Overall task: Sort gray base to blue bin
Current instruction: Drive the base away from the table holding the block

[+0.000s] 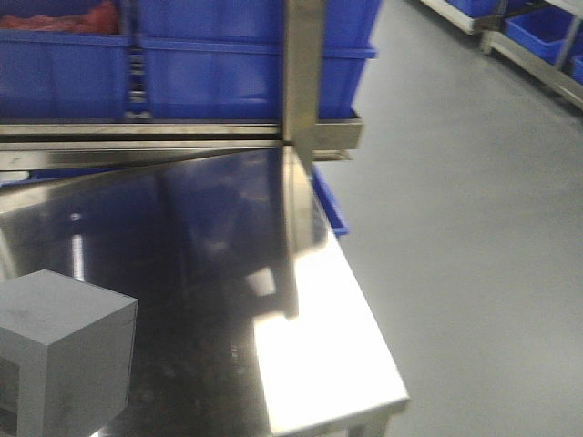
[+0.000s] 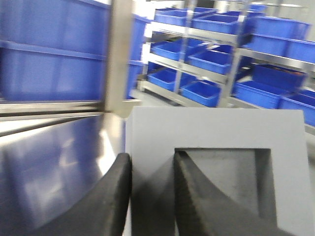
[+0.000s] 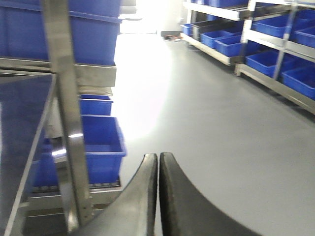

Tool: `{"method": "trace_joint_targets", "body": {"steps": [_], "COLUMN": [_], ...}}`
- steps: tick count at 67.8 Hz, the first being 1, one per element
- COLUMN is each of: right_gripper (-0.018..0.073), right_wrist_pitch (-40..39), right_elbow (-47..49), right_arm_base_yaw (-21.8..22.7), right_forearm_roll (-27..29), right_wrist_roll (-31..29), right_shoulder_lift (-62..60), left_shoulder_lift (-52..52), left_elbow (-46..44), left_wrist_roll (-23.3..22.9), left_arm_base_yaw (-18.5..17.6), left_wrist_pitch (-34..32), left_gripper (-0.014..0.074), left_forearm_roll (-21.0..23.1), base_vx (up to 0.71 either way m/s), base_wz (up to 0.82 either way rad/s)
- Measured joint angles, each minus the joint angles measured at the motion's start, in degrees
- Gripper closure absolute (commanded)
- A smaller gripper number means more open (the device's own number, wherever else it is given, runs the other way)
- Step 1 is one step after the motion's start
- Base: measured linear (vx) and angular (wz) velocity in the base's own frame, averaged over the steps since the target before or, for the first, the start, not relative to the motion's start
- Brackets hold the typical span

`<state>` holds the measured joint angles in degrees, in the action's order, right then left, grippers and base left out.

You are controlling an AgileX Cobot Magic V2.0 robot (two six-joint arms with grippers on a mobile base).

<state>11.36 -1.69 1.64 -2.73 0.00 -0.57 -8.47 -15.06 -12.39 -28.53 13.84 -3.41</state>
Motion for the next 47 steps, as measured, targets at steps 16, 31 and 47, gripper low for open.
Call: {"method": "trace_joint_targets", "body": {"steps": [16,31,47], "right_gripper": [0.0564,0.0564,0.0564], "right_wrist_pitch": [0.0,0.0,0.0], "right_elbow": [0.0,0.0,0.0], "right_arm_base_yaw": [0.0,0.0,0.0], "right_forearm_roll": [0.0,0.0,0.0], "right_wrist_roll": [0.0,0.0,0.0], "right_shoulder_lift": [0.0,0.0,0.0], "left_shoulder_lift": [0.0,0.0,0.0], "left_elbow": [0.0,0.0,0.0], "left_wrist_roll": [0.0,0.0,0.0], "left_arm_base_yaw": [0.0,0.0,0.0], "left_wrist_pitch": [0.0,0.0,0.0], "left_gripper": [0.0603,0.0603,0.0603], "left_forearm_roll": [0.0,0.0,0.0], "base_vx": [-0.12,-0.11,-0.07], "base_wz": [-0.58,-0.59,-0.53]}}
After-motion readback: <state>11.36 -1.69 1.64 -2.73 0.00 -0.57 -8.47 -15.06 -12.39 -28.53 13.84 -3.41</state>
